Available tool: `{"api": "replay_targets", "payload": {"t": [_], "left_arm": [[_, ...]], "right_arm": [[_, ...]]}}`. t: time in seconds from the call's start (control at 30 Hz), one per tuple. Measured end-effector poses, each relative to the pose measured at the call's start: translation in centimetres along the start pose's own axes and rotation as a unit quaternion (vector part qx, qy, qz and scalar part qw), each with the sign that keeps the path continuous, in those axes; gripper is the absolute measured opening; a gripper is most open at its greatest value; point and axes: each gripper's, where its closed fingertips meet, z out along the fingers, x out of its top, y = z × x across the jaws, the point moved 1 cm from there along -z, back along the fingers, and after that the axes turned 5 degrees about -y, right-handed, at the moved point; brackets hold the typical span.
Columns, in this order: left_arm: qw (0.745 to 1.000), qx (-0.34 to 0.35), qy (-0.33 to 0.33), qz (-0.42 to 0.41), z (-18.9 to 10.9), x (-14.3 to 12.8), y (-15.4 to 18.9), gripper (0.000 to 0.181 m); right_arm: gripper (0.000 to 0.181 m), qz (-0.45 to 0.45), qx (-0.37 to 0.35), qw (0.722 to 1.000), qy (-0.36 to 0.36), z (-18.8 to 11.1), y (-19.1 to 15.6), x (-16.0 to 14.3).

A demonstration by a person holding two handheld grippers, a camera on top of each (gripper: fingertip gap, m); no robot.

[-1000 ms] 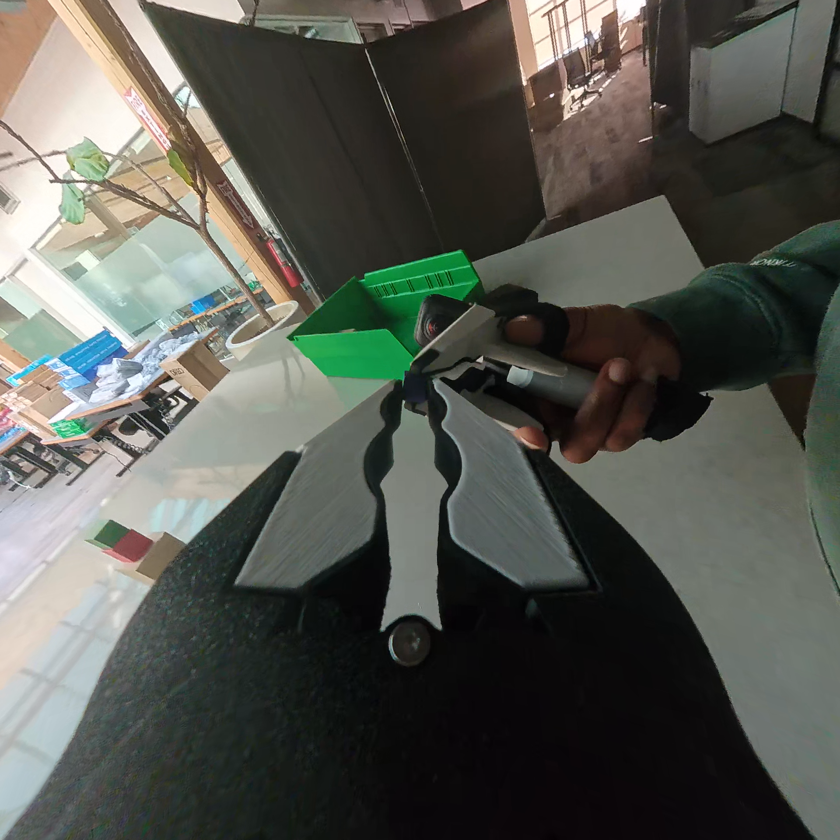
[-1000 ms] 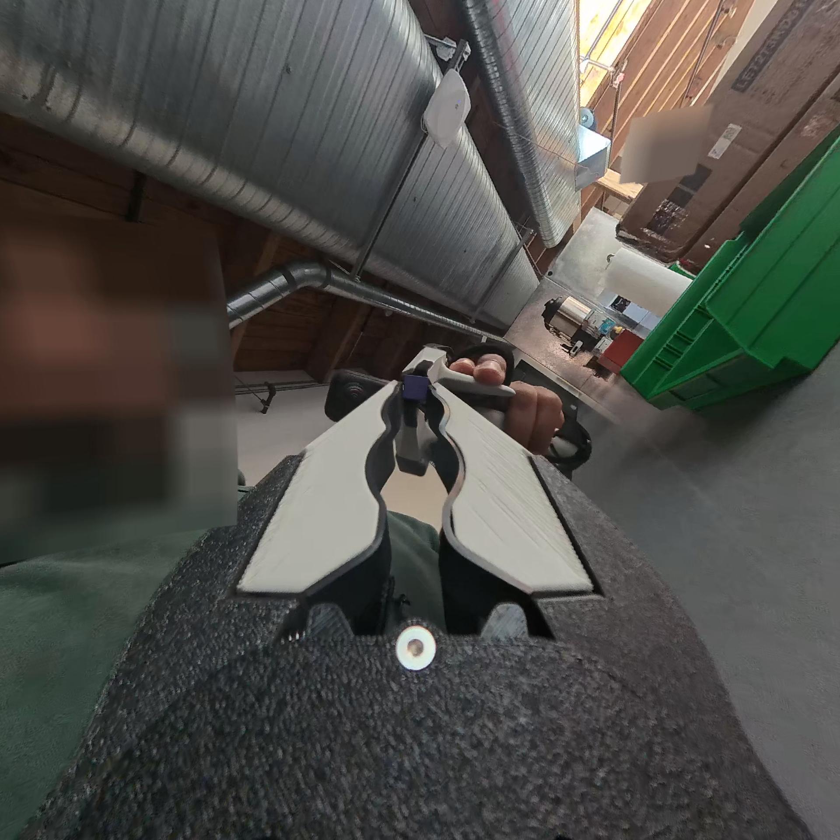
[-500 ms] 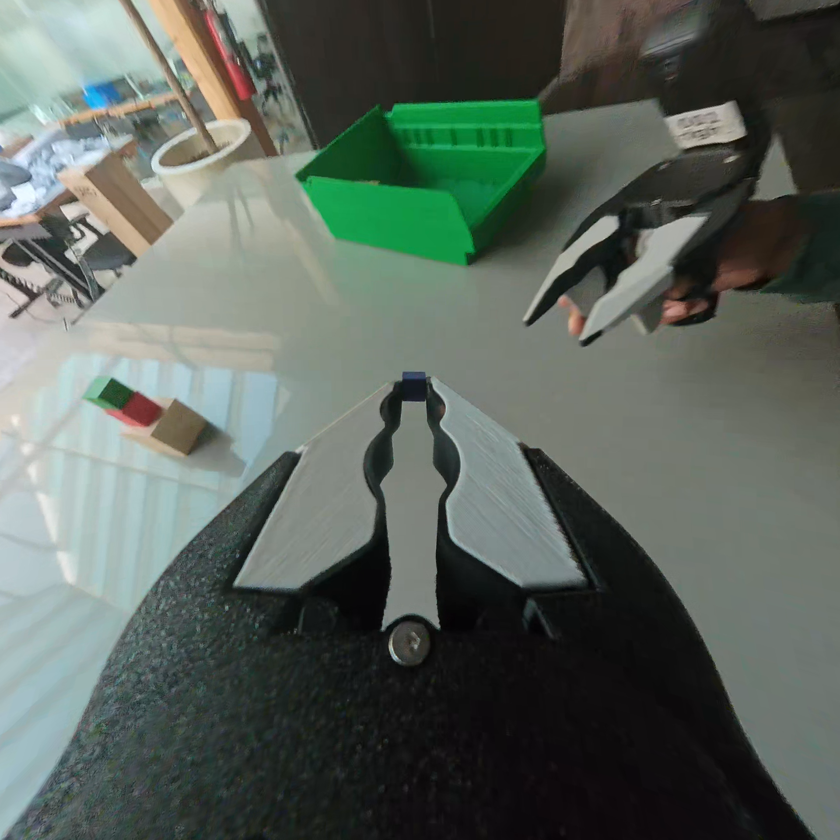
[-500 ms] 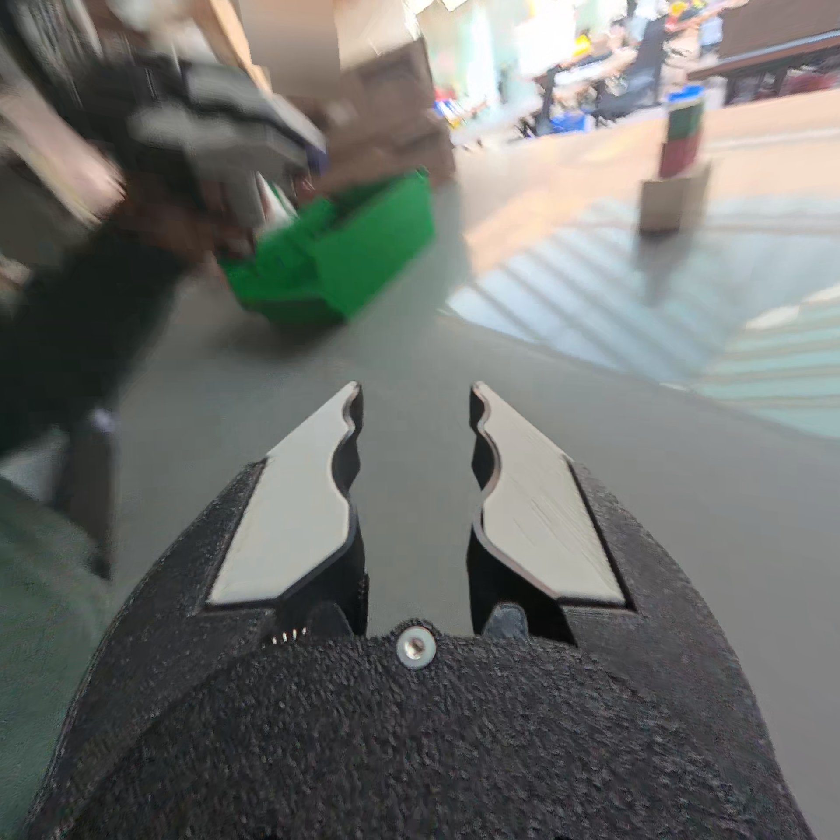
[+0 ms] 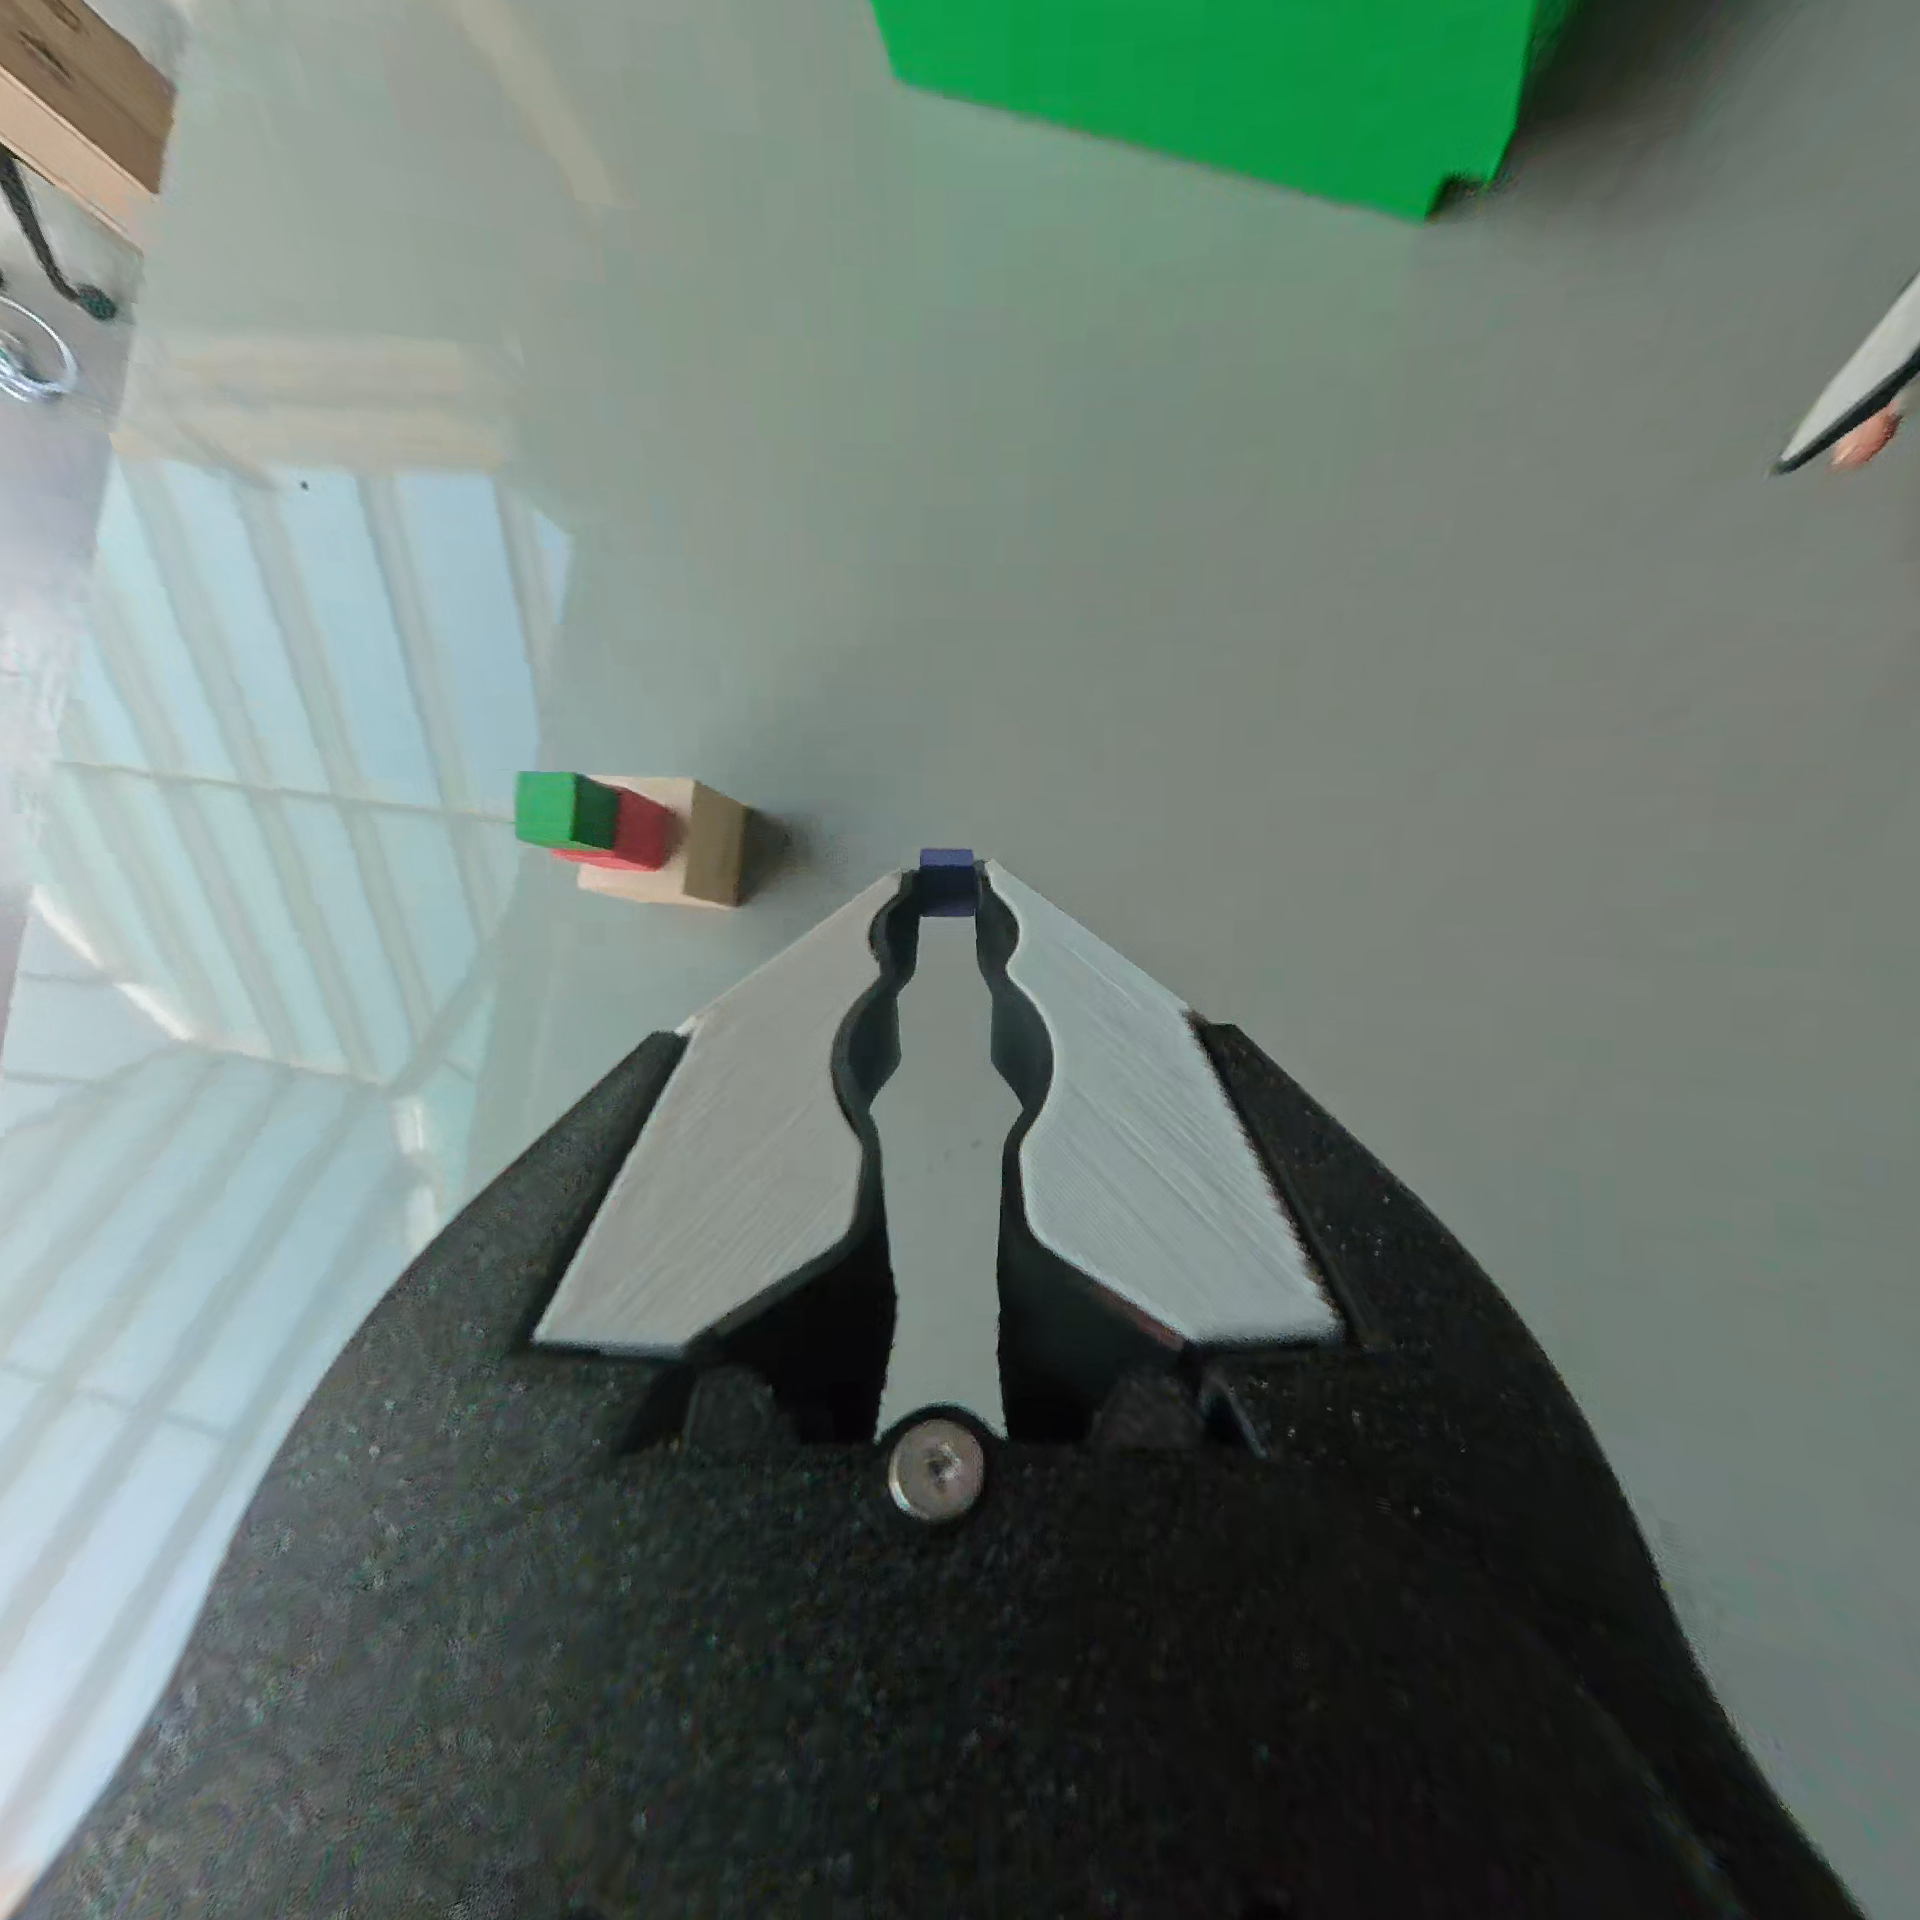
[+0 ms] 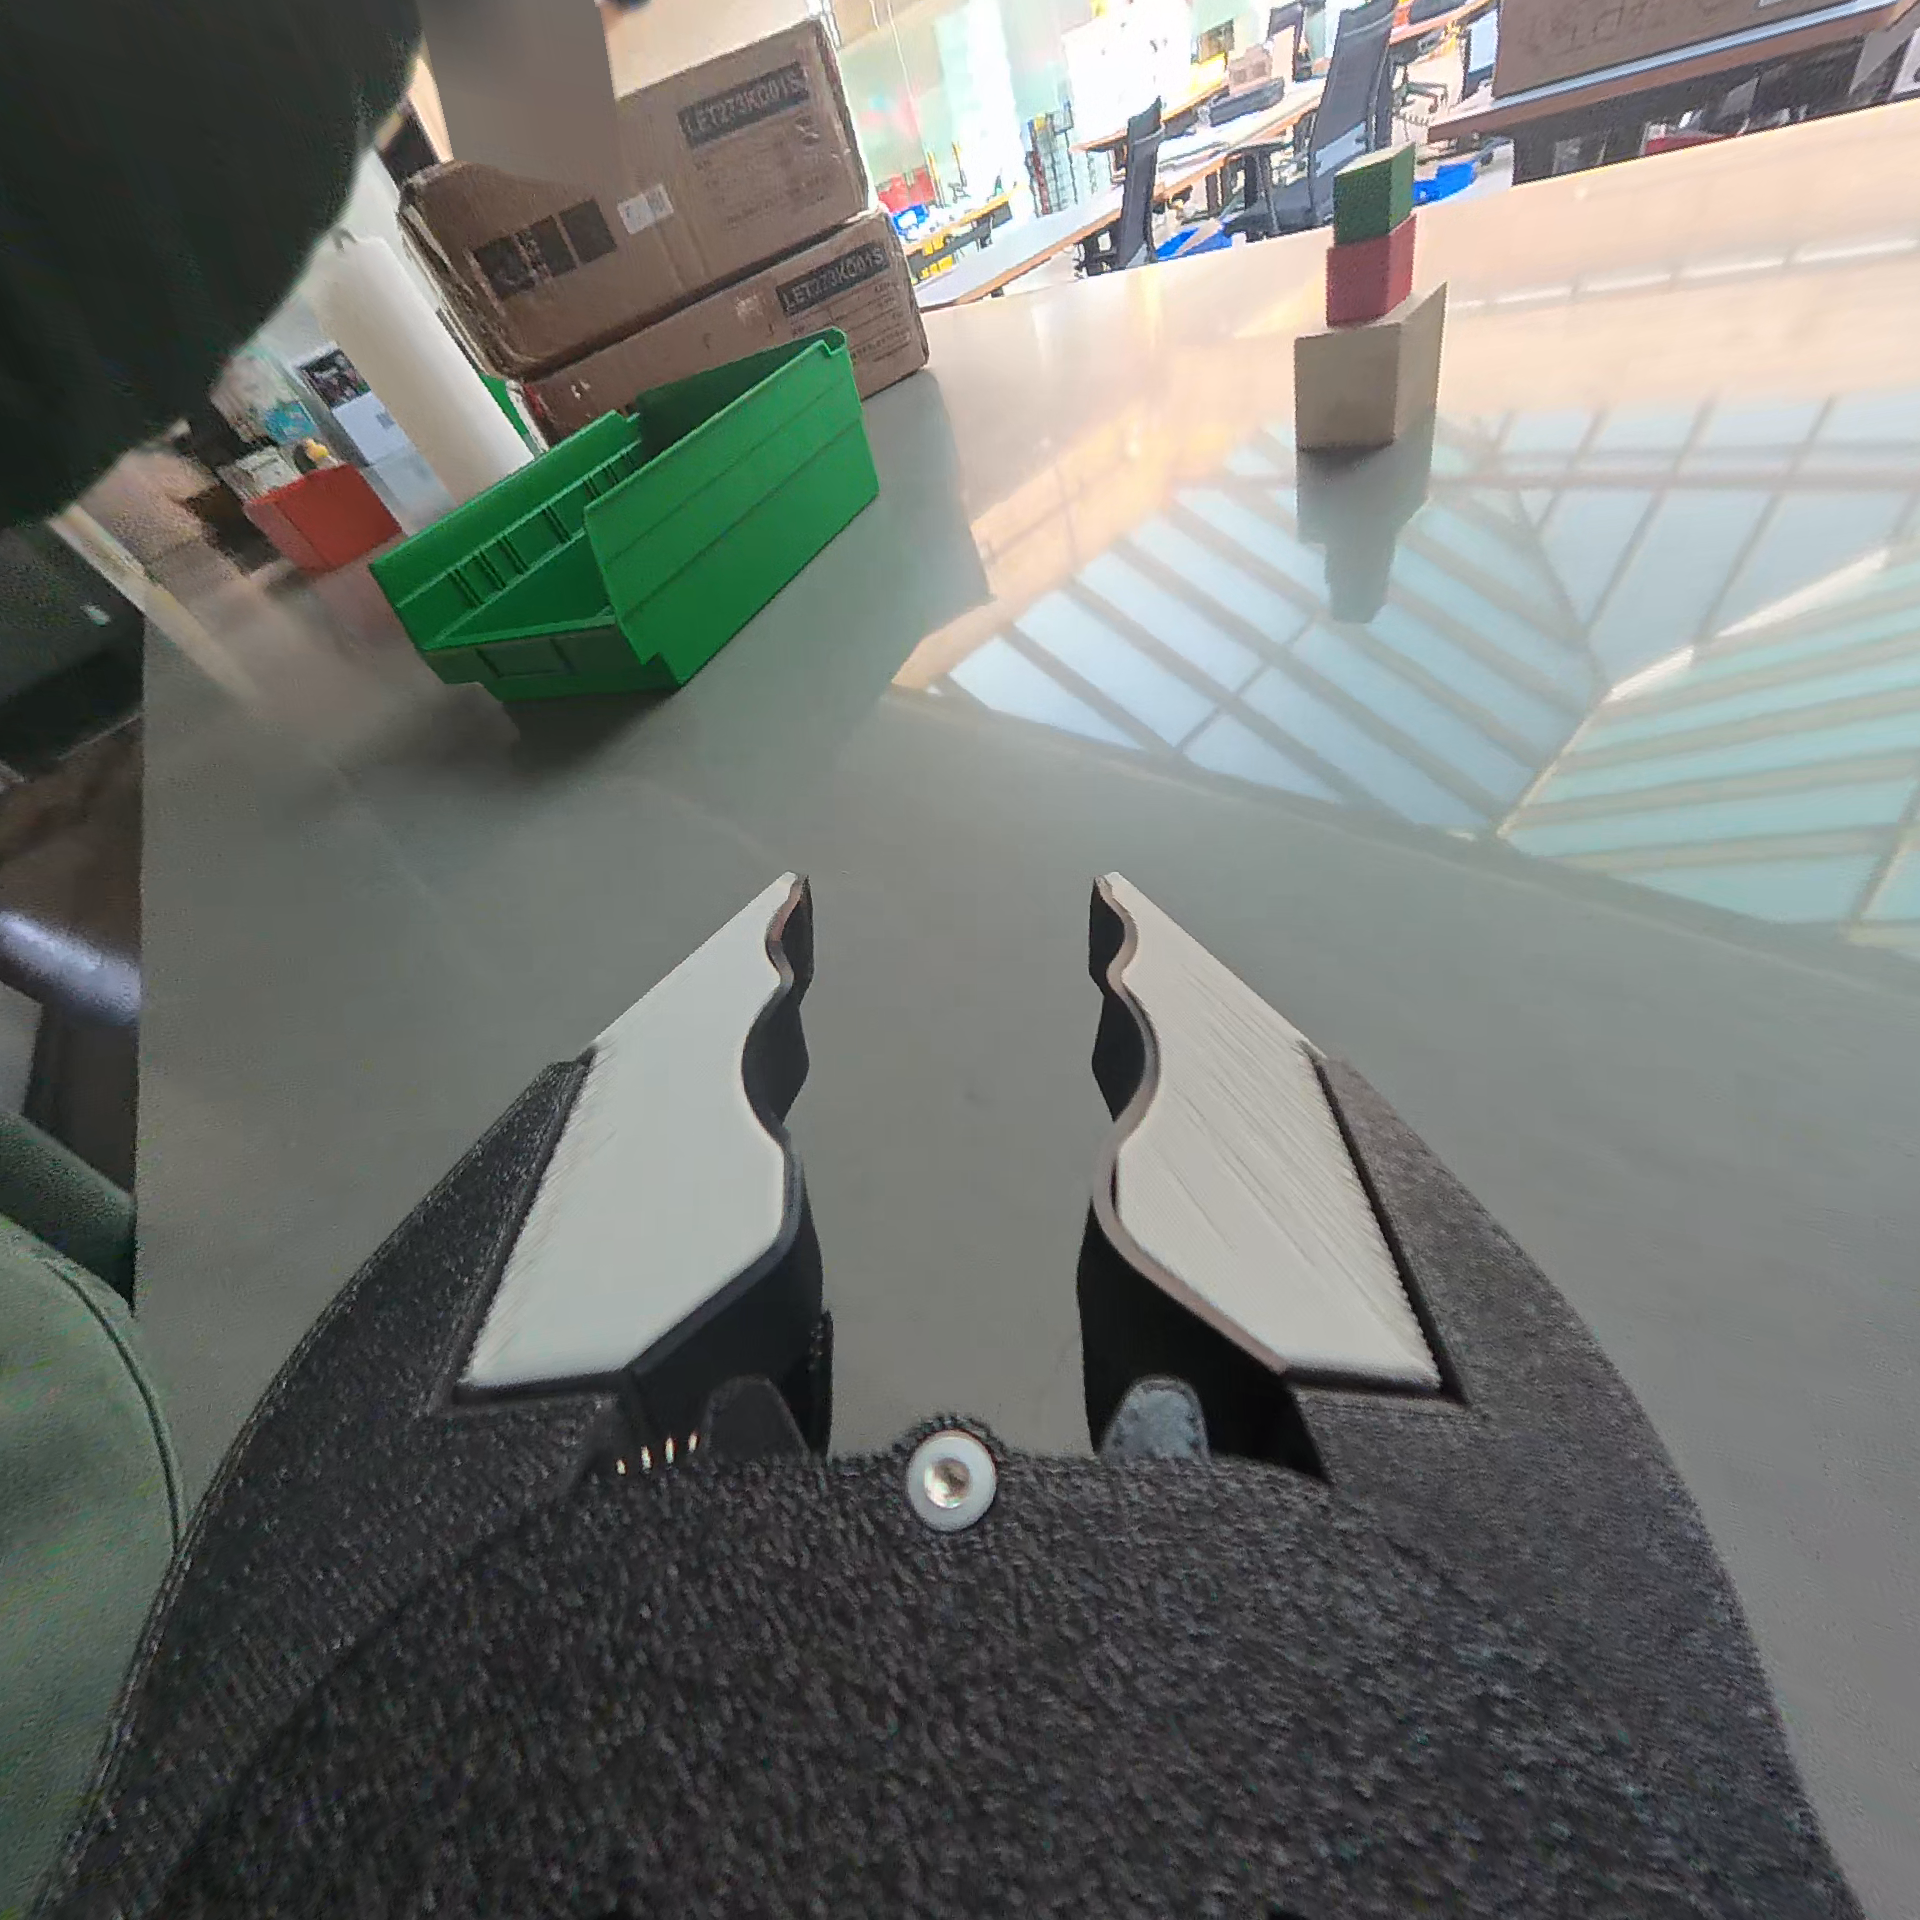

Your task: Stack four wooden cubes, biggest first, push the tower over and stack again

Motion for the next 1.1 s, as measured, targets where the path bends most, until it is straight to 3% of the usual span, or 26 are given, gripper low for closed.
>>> {"api": "replay_targets", "payload": {"t": [0.2, 0.53, 0.83, 1.1], "left_arm": [[0.993, -0.047, -0.107, 0.010, 2.7, 1.0, -5.1, 0.009], [0.973, -0.051, -0.226, -0.002, 9.6, -0.5, -12.5, 0.009], [0.963, -0.057, -0.263, -0.001, 13.5, -2.2, -14.7, 0.009], [0.961, -0.063, -0.268, 0.004, 14.3, -2.5, -15.0, 0.009]], "right_arm": [[0.057, -0.033, -0.043, 0.999, -0.002, -0.1, 1.2, 0.2], [0.058, -0.056, -0.082, 0.995, -0.019, -0.7, 2.8, -0.5], [0.059, -0.051, -0.098, 0.994, -0.018, -0.8, 3.9, -0.5], [0.059, -0.035, -0.094, 0.995, -0.013, -1.0, 4.2, -0.5]]}}
